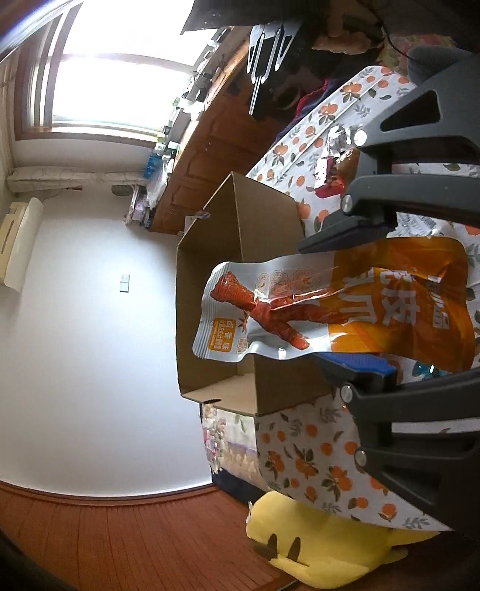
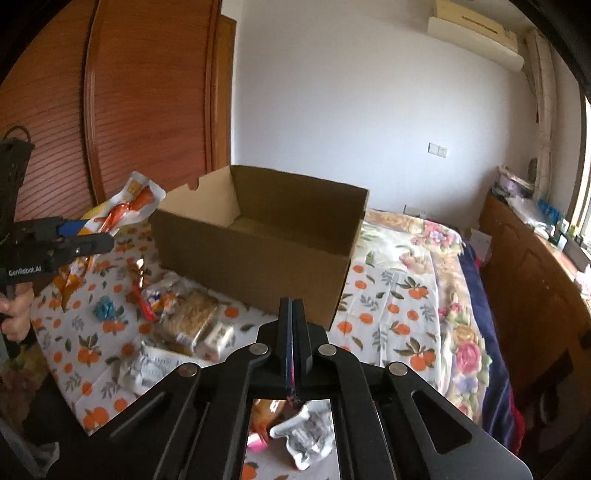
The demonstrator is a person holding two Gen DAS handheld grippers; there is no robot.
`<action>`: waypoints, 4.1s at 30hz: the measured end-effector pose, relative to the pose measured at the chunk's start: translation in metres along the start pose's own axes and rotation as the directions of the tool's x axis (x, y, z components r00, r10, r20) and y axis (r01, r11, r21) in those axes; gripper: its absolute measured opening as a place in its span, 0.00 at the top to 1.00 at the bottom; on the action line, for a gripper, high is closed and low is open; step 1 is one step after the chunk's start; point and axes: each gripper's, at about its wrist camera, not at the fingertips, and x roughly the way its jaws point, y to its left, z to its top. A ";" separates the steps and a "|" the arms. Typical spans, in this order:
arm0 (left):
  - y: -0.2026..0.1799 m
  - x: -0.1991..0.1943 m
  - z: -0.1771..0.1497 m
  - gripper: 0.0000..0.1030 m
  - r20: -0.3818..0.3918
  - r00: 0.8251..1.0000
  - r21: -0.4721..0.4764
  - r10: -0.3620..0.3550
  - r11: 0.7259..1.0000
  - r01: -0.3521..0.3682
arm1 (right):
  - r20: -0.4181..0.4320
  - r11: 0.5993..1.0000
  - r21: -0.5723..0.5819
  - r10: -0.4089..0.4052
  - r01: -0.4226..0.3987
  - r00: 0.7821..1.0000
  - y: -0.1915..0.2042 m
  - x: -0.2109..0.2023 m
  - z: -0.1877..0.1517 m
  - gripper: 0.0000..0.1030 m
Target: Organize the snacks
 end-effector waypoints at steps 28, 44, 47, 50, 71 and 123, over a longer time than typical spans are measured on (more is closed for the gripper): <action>0.006 0.009 -0.019 0.54 -0.023 0.999 -0.043 -0.049 0.998 0.048 | -0.272 0.951 0.280 -0.049 0.127 0.961 -0.033 0.061 -0.104 0.67; 0.006 0.022 -0.007 0.54 -0.022 0.998 -0.033 -0.051 0.998 0.050 | -0.151 0.975 0.184 -0.094 0.121 0.984 -0.028 0.017 -0.063 0.88; 0.008 0.024 0.006 0.54 -0.007 0.998 -0.030 -0.057 0.998 0.056 | -0.106 0.981 0.164 -0.088 0.105 0.990 -0.029 0.010 -0.044 0.88; 0.010 0.026 0.025 0.54 0.025 0.998 -0.019 -0.059 0.998 0.060 | -0.053 0.987 0.136 -0.081 0.088 0.995 -0.031 0.008 -0.016 0.88; 0.055 0.134 0.099 0.52 0.012 1.000 -0.019 -0.024 1.000 0.024 | 0.055 0.994 0.077 0.075 -0.079 0.996 -0.014 0.143 0.091 0.88; -0.047 0.055 -0.047 0.29 -0.169 0.983 0.115 -0.072 0.989 0.092 | -0.226 0.968 0.250 0.032 0.026 0.974 0.004 0.070 -0.068 0.45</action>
